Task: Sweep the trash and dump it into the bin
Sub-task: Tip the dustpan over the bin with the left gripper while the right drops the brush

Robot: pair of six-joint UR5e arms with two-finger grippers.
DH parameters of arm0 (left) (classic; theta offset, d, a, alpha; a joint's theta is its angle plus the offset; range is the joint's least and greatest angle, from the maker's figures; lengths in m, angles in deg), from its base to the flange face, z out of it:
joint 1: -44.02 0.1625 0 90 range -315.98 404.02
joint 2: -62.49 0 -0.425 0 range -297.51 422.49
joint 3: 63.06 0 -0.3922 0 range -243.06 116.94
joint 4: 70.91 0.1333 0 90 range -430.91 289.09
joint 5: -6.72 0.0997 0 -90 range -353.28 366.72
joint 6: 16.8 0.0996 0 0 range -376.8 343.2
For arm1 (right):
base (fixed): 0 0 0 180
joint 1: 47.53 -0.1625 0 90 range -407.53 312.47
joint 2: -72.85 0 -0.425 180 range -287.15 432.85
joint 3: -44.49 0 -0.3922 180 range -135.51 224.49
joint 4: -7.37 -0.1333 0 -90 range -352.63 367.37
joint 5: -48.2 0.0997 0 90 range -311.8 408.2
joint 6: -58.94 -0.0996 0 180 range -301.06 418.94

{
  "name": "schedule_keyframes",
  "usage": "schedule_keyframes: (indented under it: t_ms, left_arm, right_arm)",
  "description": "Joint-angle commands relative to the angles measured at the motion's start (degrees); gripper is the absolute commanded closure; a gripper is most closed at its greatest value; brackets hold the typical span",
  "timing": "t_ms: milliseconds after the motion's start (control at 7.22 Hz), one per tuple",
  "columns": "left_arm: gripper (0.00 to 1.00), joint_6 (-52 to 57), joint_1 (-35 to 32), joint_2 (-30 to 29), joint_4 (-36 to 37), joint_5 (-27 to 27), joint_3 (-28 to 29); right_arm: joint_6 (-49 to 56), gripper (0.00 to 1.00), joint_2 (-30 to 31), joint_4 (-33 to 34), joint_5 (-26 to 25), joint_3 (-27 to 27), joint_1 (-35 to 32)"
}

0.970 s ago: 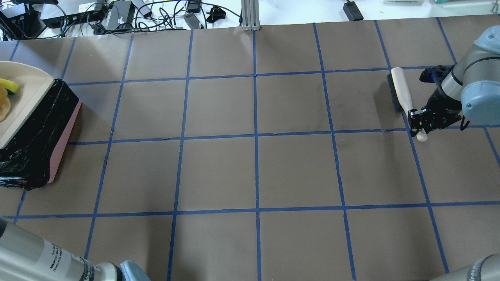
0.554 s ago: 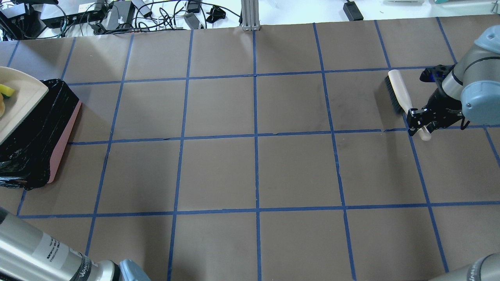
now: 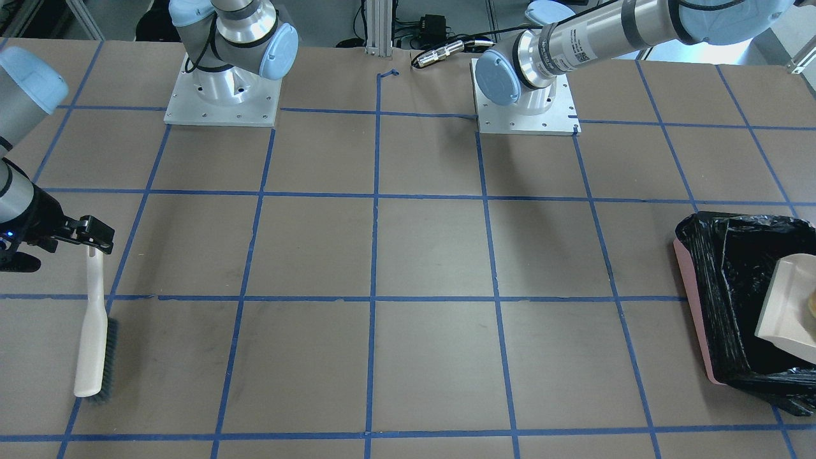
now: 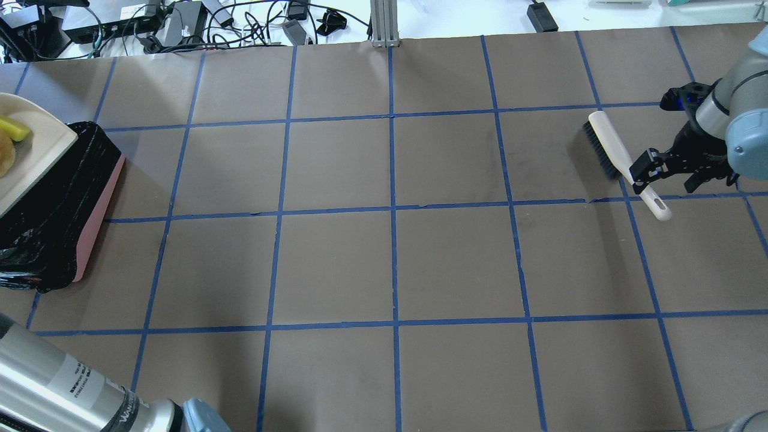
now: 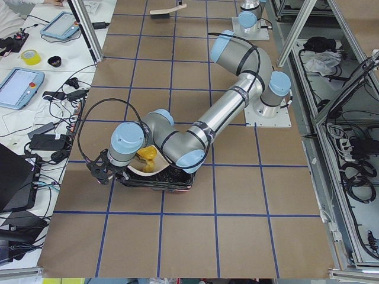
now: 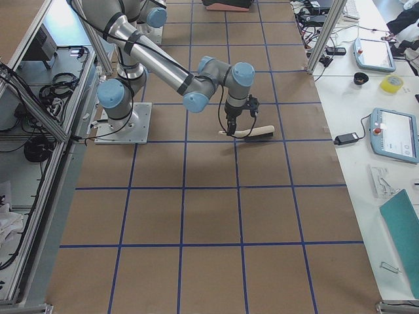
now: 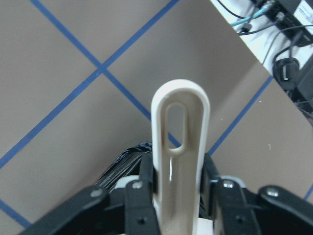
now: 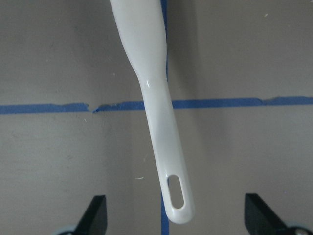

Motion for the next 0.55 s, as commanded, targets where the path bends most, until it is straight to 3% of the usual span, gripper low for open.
schedule_keyframes:
  t_ms: [0, 139, 277, 416]
  left_arm:
    - [1.0, 12.08, 0.02, 1.84, 0.5, -7.05, -1.0]
    - [1.0, 14.16, 0.2, 2.63, 1.29, -8.04, -2.84]
    - [1.0, 19.58, 0.2, 3.59, 7.47, -9.18, -4.86]
    - [1.0, 20.15, 0.63, 4.65, 8.14, -11.71, -7.57]
  right_arm:
    - [-0.1, 0.0, 3.68, -10.29, -1.06, -7.99, -0.03]
    - [-0.54, 0.0, 3.69, -18.45, -0.53, -15.44, -0.21]
    - [-2.02, 0.0, 3.6, -24.53, -0.35, -22.39, -0.38]
    - [-5.0, 0.0, 3.69, -27.81, 1.39, -26.02, -0.91]
